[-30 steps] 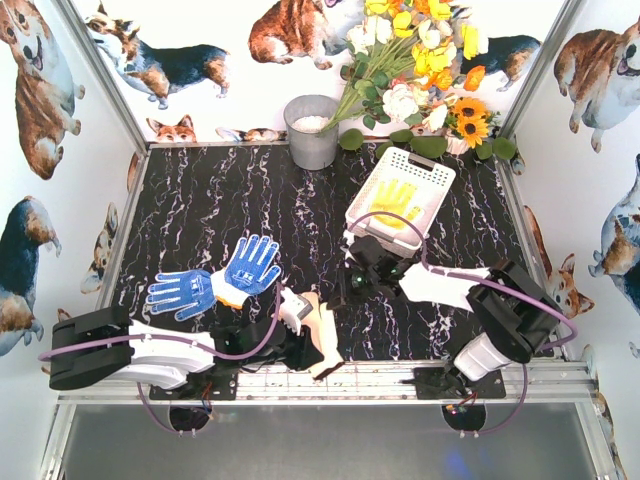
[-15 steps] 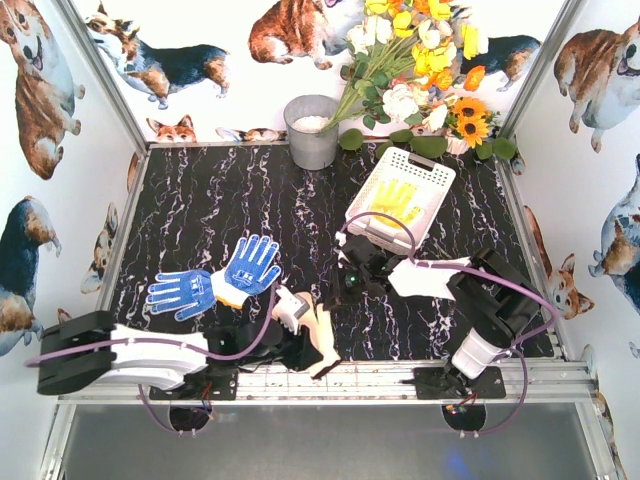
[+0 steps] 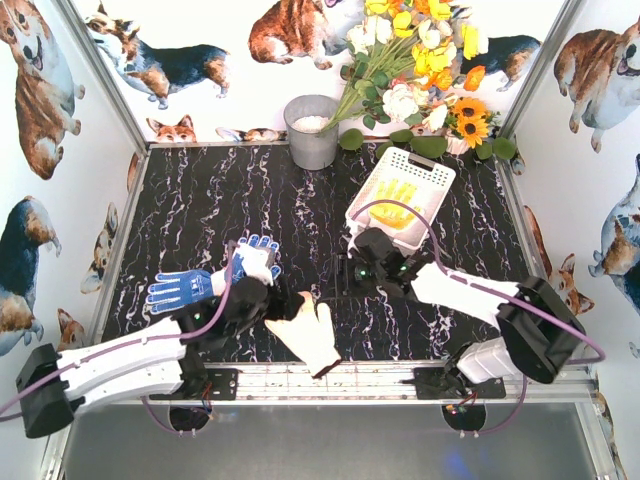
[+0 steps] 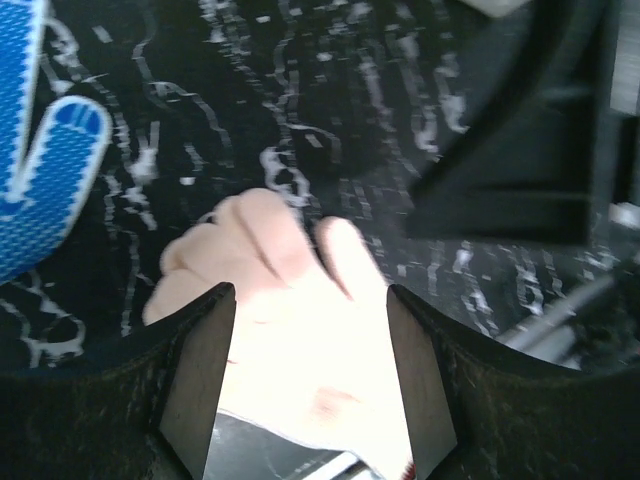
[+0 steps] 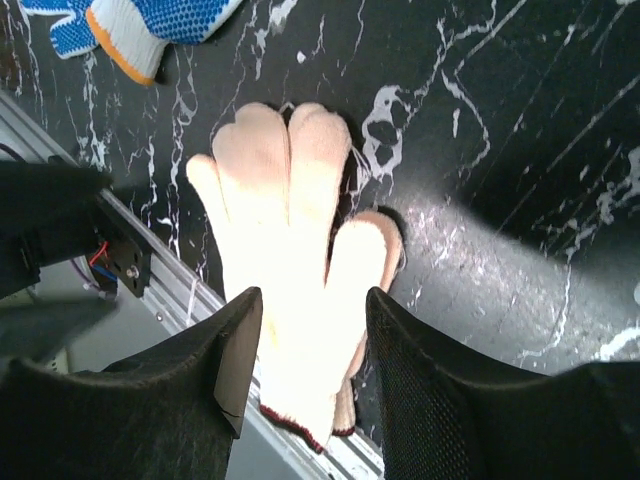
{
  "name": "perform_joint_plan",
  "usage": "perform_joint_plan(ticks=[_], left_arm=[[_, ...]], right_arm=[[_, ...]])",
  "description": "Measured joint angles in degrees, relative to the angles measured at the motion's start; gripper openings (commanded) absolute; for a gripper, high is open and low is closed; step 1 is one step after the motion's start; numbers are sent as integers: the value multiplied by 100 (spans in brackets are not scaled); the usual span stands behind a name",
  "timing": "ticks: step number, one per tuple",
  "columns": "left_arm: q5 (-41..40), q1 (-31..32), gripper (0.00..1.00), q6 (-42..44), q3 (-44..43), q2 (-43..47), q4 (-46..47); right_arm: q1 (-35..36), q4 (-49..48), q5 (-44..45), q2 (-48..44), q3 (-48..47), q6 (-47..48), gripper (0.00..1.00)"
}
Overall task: Put the gloves into the storage basket
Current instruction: Pair the glove with the glove.
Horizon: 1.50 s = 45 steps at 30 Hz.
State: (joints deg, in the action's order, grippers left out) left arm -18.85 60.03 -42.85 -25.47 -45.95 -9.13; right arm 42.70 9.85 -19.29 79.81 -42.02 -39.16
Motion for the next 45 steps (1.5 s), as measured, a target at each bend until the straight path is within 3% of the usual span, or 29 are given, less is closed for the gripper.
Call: perform_joint_plan(ticks=[4, 9, 18, 28, 38, 41, 45], left_arm=[[337, -654, 48, 188, -111, -623, -157], [796, -1029, 36, 385, -223, -1403, -28], [1344, -1305, 32, 614, -442, -2494, 680], [1711, -1432, 31, 673, -442, -2988, 1252], [1864, -1499, 25, 654, -334, -3268, 1552], [1867, -1502, 18, 649, -332, -3344, 1598], [1891, -1512, 7, 625, -330, -3480, 1731]], right_arm=[[4, 157, -9, -293, 192, -140, 48], [151, 238, -9, -457, 629, -422, 46], [651, 168, 2, -424, 918, -887, 46], [927, -57, -15, 131, 918, -1174, 46], [1029, -450, -59, 378, 918, -1416, 40], [1051, -492, -35, 396, 918, -1482, 38], [1060, -501, 7, 431, 918, -1521, 26]])
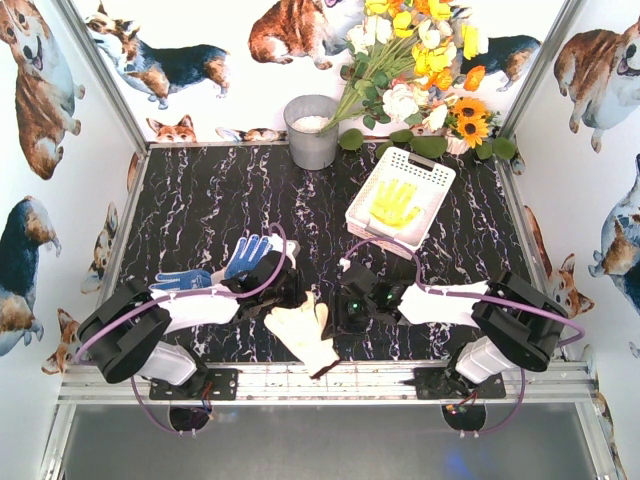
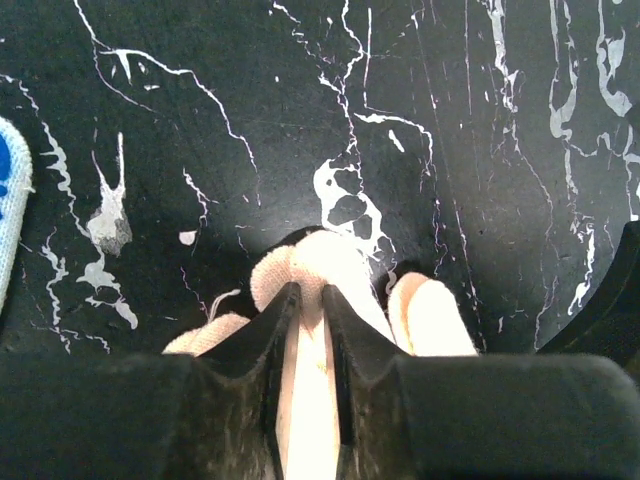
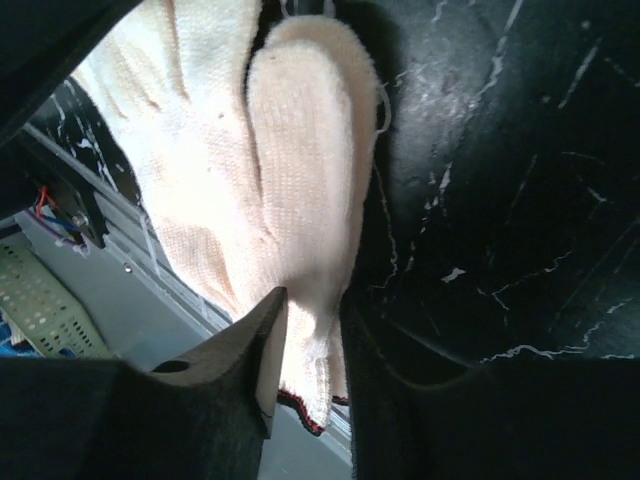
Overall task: Put the gloves into the storage basket
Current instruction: Pair the glove with the glove.
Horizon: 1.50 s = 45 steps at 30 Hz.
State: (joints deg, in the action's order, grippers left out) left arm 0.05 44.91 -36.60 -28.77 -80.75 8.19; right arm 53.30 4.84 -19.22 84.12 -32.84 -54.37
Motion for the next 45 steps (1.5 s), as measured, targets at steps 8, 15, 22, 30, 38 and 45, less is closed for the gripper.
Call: perform_joint_plan(ticks=[8, 15, 22, 30, 38, 45], left_arm=[[-140, -7, 0, 4, 42, 105, -7], [-385, -4, 0, 7, 210, 505, -90], [-586, -22, 0, 2, 363, 555, -186], [-807, -24, 0, -70, 409, 586, -201], [-953, -24, 6, -103, 546, 807, -321], [-896, -35, 42, -9, 514, 839, -385]], right_arm=[[15, 96, 195, 72, -2, -170, 1], [24, 114, 262, 74, -7, -291, 0], [31, 105, 284, 111, -39, -313, 0], [37, 101, 326, 111, -39, -372, 0], [50, 63, 389, 111, -39, -426, 2], [61, 87, 455, 11, -22, -422, 29]])
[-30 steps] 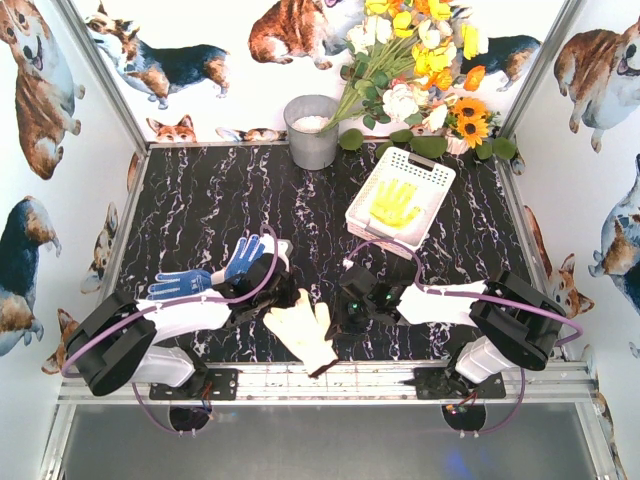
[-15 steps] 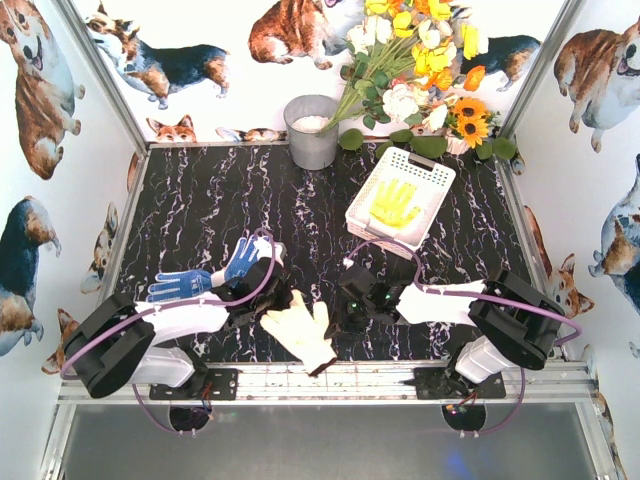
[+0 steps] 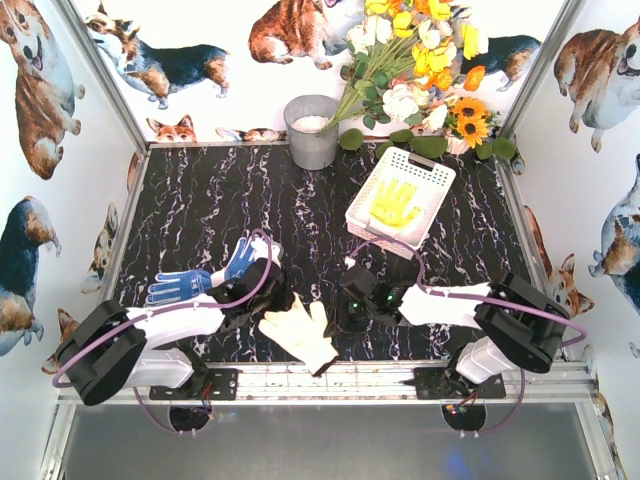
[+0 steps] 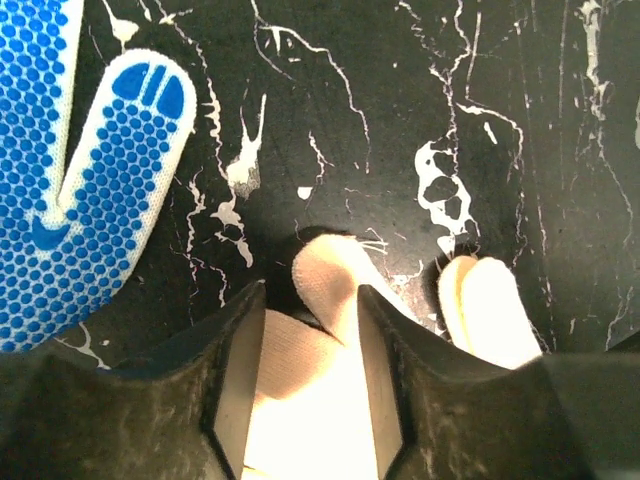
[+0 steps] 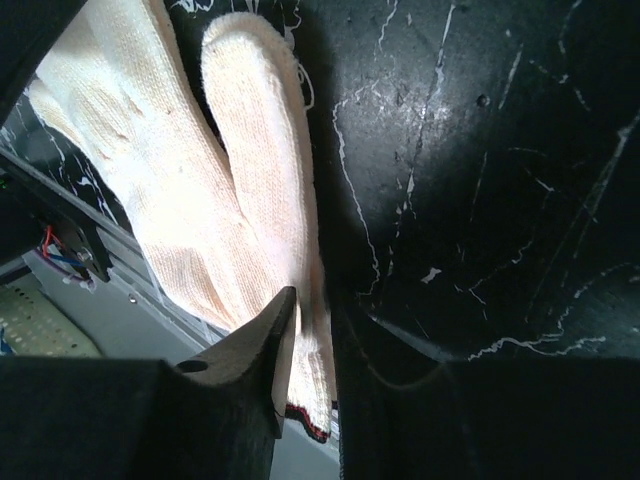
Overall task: Put the gloves into the storage basket
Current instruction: Pair the glove with the glove.
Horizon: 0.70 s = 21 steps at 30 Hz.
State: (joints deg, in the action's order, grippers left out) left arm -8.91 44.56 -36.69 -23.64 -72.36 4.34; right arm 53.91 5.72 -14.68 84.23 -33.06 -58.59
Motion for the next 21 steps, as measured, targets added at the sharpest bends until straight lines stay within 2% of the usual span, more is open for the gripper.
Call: perform_joint_plan(ticks=[3, 7, 15, 21], left_arm=[[50, -7, 49, 90, -138, 197, -306], [105, 0, 50, 168, -396, 660, -662], [595, 247, 27, -105, -391, 1274, -1252], [951, 1161, 18, -1016, 264, 1576, -1019]], right_arm=[[4, 50, 37, -157, 44, 11, 37], [4, 72, 70, -319, 107, 17, 43], [4, -247, -101, -356, 284, -61, 45], [4, -752, -304, -240, 446, -275, 46]])
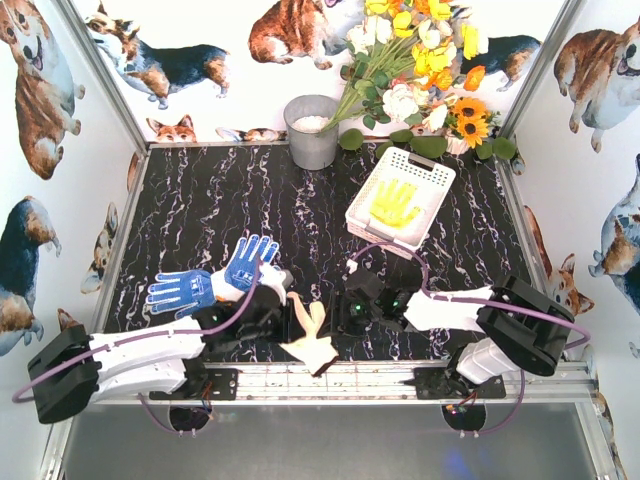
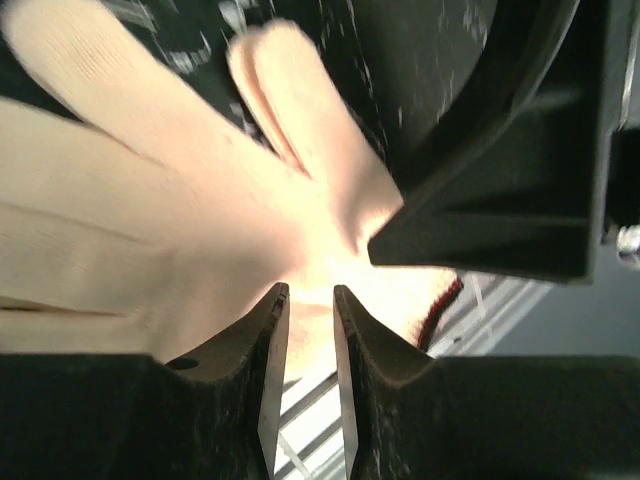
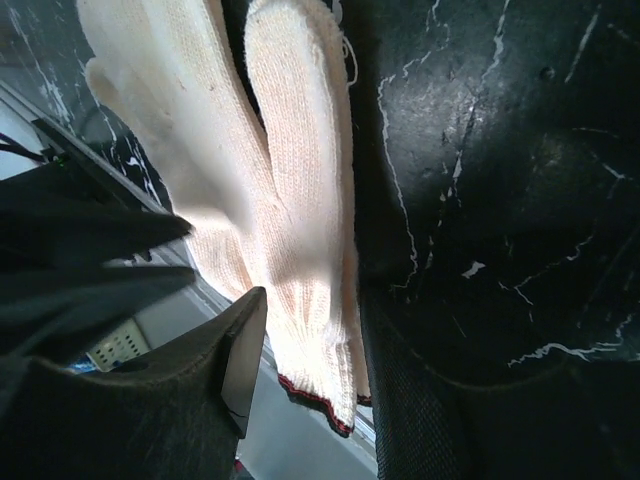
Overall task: Put the gloves into the storage basket
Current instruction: Pair the glove with the glove.
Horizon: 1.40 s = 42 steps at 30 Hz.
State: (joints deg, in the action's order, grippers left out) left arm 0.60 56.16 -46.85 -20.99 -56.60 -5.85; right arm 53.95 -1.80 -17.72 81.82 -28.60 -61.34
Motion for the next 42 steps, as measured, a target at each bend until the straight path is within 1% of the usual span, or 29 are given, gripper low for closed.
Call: perform_joint_plan(ticks=[3, 5, 11, 18, 21, 22, 24, 26, 30, 31, 33, 36, 39, 42], left_arm=[[28, 380, 14, -400, 278, -83, 313], [28, 501, 13, -575, 402, -243, 509], [20, 549, 12, -817, 599, -568, 970], [24, 553, 12, -863, 802, -542, 1370], [17, 555, 12, -857, 839, -498, 1403], [15, 555, 12, -852, 848, -492, 1412], [11, 562, 12, -839, 852, -490, 1423], [4, 564, 12, -807, 852, -490, 1425], [-81, 577, 14, -706, 824, -490, 1392], [-122, 581, 14, -678, 802, -494, 1366], [-221, 573, 18, -592, 745, -525, 1331], [-363, 490, 27, -420, 568, -693, 1311], [-546, 280, 45, -166, 208, -986, 1202], [-745, 79, 55, 33, -151, -1189, 1097]], right_arm=[[0, -151, -57, 59, 28, -76, 46], [0, -214, -83, 92, 28, -114, 46], [0, -389, -140, 140, 81, -205, 46], [109, -710, -269, 297, 116, -332, 45], [179, -922, -361, 431, 116, -393, 43], [195, -999, -391, 481, 116, -420, 41], [219, -1150, -461, 590, 116, -481, 35], [234, -1241, -483, 673, 116, -518, 24], [254, -1250, -356, 693, 199, -623, 0], [256, -1257, -319, 673, 225, -651, 0], [267, -1213, -186, 599, 256, -684, 0], [267, -1075, 111, 413, 317, -793, 0], [267, -732, 514, 155, 328, -955, 0], [267, -289, 946, -138, 337, -1158, 0]])
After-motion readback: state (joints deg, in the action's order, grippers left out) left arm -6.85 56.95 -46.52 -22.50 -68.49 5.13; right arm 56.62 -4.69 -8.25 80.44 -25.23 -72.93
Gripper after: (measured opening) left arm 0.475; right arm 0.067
